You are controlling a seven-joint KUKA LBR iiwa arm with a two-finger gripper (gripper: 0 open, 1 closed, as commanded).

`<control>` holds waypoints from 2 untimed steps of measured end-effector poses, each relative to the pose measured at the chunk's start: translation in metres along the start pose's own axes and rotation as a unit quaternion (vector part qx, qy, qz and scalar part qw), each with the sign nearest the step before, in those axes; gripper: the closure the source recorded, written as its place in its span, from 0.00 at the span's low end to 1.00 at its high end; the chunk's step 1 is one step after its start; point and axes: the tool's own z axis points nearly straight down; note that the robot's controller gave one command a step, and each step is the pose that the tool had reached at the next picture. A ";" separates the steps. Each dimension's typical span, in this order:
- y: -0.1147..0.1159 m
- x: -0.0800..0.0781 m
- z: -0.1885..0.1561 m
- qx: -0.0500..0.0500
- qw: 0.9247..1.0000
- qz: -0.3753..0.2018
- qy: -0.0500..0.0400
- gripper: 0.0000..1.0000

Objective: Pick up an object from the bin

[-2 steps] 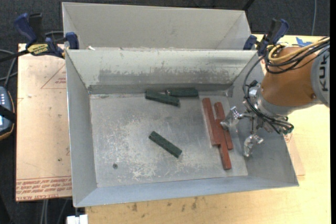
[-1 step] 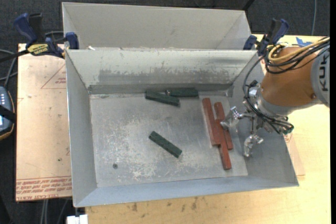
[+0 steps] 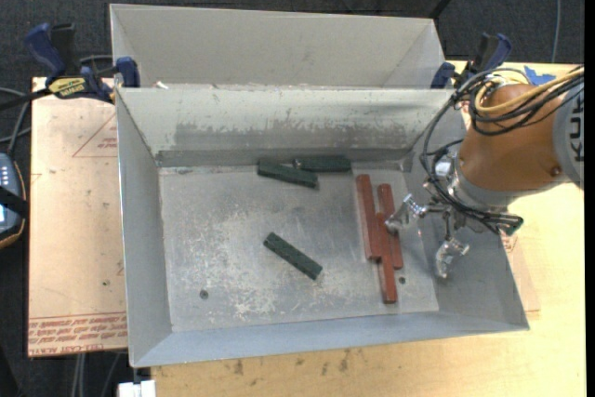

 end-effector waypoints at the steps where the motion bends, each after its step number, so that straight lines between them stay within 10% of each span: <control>1: 0.037 -0.002 0.005 -0.002 0.983 -0.181 -0.002 1.00; 2: 0.037 -0.002 0.005 -0.002 0.983 -0.181 -0.002 1.00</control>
Offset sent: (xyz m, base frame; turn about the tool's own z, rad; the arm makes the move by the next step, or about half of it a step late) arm 0.0000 0.0000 0.0000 0.0000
